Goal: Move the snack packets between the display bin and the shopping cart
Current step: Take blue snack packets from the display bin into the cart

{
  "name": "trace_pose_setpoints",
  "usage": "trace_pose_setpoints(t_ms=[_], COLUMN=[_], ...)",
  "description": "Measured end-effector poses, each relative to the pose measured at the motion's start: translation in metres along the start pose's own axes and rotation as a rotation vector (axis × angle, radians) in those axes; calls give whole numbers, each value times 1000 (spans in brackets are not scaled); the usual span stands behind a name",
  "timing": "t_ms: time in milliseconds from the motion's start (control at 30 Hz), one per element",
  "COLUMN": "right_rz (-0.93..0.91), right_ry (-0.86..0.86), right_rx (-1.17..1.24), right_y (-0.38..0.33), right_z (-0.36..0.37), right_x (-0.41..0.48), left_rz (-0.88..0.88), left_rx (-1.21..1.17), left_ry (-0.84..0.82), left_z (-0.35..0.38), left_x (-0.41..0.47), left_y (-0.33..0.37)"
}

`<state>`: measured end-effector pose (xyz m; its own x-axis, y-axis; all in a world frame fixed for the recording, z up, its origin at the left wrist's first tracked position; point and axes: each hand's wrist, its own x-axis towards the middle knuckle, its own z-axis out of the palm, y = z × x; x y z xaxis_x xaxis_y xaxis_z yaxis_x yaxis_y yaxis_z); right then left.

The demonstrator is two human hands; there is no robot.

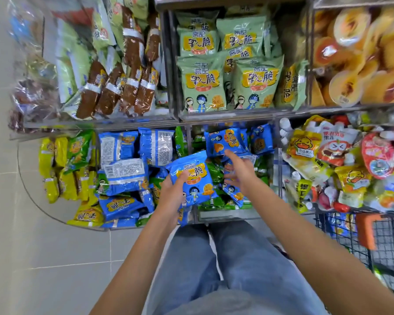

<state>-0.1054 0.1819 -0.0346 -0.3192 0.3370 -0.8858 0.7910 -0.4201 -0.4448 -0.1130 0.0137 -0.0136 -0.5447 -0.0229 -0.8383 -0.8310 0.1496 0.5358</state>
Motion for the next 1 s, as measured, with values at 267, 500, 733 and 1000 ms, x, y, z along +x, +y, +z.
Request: trace_pose_setpoints(t_ms=[267, 500, 733, 1000], right_rz=[161, 112, 70, -449], right_ry=[152, 247, 348, 232], right_rx=[276, 445, 241, -26], right_y=[-23, -12, 7, 14], right_z=[11, 2, -23, -32], right_x=[50, 45, 45, -10], left_rz=[-42, -58, 2, 91], left_rx=[-34, -30, 6, 55], left_ry=[34, 48, 81, 122], left_z=[-5, -1, 3, 13], left_x=[2, -4, -5, -10], left_y=[-4, -2, 10, 16])
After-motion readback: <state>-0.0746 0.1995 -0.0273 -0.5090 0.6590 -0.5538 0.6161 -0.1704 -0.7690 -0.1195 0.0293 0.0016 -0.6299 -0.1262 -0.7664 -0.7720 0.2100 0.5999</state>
